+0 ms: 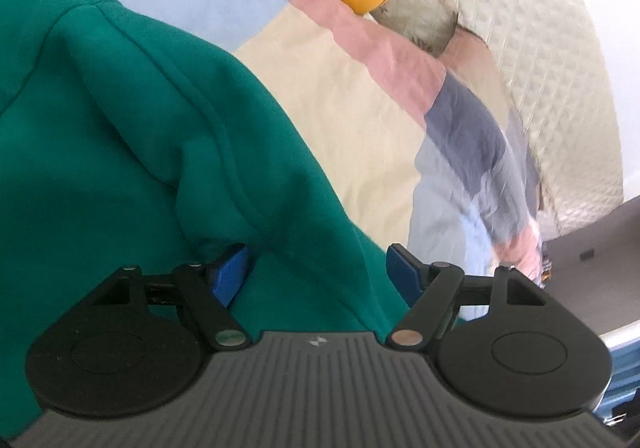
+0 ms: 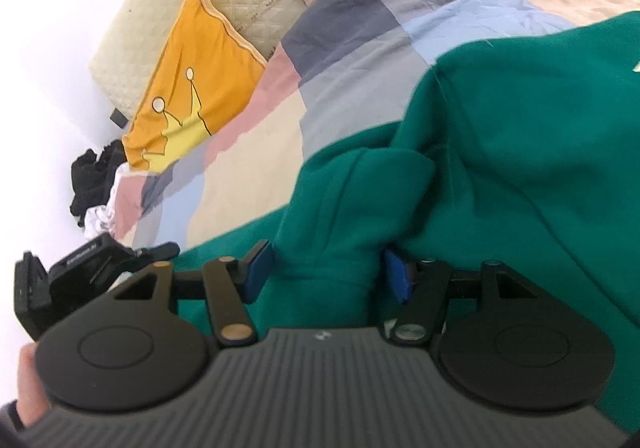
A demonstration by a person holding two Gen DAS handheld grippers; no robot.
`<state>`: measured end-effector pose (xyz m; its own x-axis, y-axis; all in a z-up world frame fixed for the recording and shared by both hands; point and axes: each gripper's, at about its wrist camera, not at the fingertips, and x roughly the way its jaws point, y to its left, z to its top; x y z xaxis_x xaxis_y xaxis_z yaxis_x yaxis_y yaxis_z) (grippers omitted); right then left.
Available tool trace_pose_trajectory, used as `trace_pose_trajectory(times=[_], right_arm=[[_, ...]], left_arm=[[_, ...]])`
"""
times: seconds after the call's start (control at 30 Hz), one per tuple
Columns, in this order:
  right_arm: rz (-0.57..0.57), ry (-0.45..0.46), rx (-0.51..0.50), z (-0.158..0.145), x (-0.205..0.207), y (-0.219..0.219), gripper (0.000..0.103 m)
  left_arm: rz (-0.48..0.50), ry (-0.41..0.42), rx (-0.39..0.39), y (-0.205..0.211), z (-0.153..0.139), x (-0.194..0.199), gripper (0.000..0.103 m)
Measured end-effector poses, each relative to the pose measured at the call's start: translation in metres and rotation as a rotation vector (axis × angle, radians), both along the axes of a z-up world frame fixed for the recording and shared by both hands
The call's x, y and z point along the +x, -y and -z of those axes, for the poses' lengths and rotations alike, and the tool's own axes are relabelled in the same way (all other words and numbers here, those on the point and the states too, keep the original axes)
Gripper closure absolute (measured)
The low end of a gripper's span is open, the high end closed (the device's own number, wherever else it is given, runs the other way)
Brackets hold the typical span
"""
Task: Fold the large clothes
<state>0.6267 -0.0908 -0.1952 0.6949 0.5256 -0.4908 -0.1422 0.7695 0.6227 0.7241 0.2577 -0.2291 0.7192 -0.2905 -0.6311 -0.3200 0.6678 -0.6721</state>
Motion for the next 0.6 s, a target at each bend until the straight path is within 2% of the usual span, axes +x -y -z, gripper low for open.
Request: trace_pose_trajectory(times=[0.03,0.07,0.1,0.13,0.17,0.23,0.37,0.43,0.6], right_arm=[[0.007,0.020,-0.011,-0.001,0.001,-0.002,0.042],[0.016,0.043,-0.032,-0.003,0.002,-0.002,0.049],[0.022,0.063,-0.055,-0.005,0.004,-0.002,0.053],[0.027,0.076,-0.071,-0.007,0.005,-0.002,0.067],[0.037,0.079,-0.083,-0.009,0.008,-0.002,0.079],[0.052,0.085,-0.096,-0.014,0.012,-0.003,0.085],[0.057,0.208,-0.098,-0.039,0.018,-0.003,0.090],[0.061,0.258,-0.135,-0.045,0.027,-0.007,0.091],[0.099,0.252,-0.222,-0.038,0.056,-0.020,0.091]], left_arm=[[-0.001,0.000,0.047,0.004,-0.001,0.001,0.039],[0.004,-0.033,0.122,0.010,-0.002,0.007,0.059],[0.006,-0.056,0.169,0.014,-0.002,0.008,0.063],[0.013,-0.054,0.189,0.017,-0.003,0.009,0.071],[0.020,-0.045,0.202,0.018,-0.006,0.010,0.082],[0.040,-0.026,0.238,0.021,-0.016,0.012,0.091],[0.034,0.087,0.237,0.014,-0.042,0.010,0.092],[0.009,0.134,0.247,0.010,-0.053,0.013,0.092],[-0.031,0.130,0.304,0.019,-0.048,0.036,0.092]])
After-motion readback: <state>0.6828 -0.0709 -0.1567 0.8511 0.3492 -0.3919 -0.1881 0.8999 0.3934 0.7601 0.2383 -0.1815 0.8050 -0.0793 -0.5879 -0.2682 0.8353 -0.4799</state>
